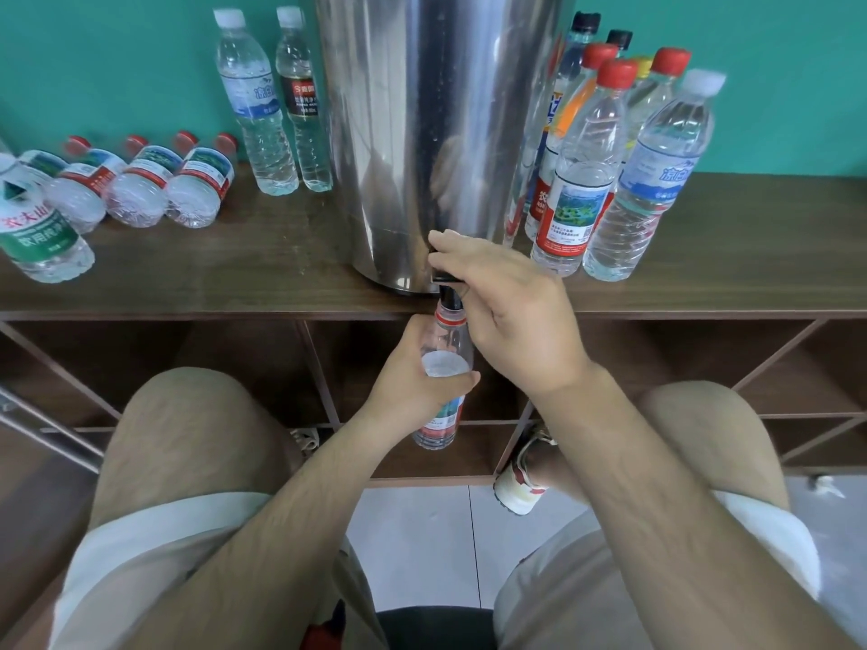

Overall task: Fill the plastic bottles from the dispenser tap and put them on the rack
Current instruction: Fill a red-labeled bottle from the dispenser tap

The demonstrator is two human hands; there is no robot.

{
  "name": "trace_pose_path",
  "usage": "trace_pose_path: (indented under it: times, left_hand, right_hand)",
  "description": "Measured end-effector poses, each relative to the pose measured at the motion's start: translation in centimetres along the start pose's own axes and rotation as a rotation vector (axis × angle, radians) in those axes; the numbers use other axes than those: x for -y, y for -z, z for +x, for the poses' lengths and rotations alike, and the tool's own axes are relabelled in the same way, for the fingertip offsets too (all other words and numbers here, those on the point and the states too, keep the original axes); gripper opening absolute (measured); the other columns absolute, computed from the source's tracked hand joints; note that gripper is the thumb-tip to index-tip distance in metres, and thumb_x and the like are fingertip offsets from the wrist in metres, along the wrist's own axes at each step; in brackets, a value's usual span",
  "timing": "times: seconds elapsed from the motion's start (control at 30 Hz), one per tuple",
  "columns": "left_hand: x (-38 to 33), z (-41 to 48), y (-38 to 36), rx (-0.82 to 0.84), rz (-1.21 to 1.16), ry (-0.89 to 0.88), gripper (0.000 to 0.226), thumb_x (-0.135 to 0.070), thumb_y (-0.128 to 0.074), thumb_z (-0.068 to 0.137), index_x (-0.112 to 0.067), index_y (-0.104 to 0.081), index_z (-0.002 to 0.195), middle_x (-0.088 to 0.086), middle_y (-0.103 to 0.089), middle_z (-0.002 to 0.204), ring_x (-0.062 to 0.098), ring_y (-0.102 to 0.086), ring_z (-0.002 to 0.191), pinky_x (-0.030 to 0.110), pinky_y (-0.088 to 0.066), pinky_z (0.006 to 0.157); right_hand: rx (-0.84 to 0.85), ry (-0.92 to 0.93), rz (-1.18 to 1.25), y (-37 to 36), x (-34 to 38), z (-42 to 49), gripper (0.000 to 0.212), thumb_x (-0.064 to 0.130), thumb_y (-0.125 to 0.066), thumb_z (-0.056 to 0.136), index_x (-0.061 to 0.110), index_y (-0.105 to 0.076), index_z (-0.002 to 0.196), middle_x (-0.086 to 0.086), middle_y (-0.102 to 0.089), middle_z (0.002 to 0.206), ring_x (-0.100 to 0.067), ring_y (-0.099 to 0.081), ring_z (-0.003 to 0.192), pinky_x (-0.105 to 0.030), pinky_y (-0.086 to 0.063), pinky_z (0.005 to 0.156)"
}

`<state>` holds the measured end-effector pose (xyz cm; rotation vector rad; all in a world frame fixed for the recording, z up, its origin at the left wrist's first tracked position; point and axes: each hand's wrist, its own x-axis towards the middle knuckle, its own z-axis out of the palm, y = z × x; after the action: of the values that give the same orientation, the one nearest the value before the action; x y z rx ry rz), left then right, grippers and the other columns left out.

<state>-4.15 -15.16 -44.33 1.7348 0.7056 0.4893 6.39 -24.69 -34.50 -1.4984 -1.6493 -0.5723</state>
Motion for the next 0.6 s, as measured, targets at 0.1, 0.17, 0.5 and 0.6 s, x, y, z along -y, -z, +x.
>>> trace_pose_path:
  times: [0.1, 0.17, 0.5, 0.6]
  left_hand:
    - [-0.3, -0.3, 0.1, 0.023, -0.044, -0.040, 0.076, -0.022, -0.090, 0.078, -0.031, -0.047, 0.139, -0.012, -0.063, 0.130, 0.010, -0.061, 0.123, 0.040, -0.053, 0.105]
    - [-0.5, -0.4, 0.3, 0.037, -0.071, -0.067, 0.075, -0.019, -0.089, 0.078, -0.030, -0.047, 0.139, -0.014, -0.064, 0.130, 0.005, -0.061, 0.123, 0.034, -0.053, 0.101]
    - [0.0, -0.2, 0.5, 0.050, -0.099, -0.045, 0.067, -0.010, -0.086, 0.079, -0.032, -0.049, 0.129, -0.015, -0.070, 0.114, -0.002, -0.068, 0.107, 0.017, -0.055, 0.078]
    - [0.3, -0.1, 0.4, 0.045, -0.084, -0.036, 0.067, -0.012, -0.087, 0.078, -0.033, -0.048, 0.129, -0.015, -0.069, 0.113, -0.001, -0.068, 0.107, 0.017, -0.056, 0.078]
  right_hand:
    - [0.001, 0.058, 0.042, -0.6, -0.2, -1.5, 0.036, -0.015, -0.052, 0.095, -0.006, -0.070, 0.125, -0.021, -0.062, 0.142, -0.037, -0.055, 0.139, -0.046, -0.048, 0.114]
    - [-0.006, 0.006, 0.078, -0.7, -0.4, -2.6, 0.037, -0.002, -0.061, 0.100, -0.004, -0.063, 0.136, -0.017, -0.056, 0.150, -0.031, -0.050, 0.145, -0.045, -0.044, 0.117]
    - [0.282, -0.570, 0.322, -2.1, -2.1, -4.4, 0.023, 0.041, -0.075, 0.091, 0.028, -0.071, 0.109, 0.015, -0.068, 0.101, -0.006, -0.065, 0.097, -0.015, -0.047, 0.074]
    - [0.275, -0.607, 0.373, -2.4, -2.2, -4.2, 0.014, 0.042, -0.076, 0.090, 0.034, -0.073, 0.101, 0.016, -0.071, 0.092, -0.004, -0.067, 0.090, -0.010, -0.044, 0.069]
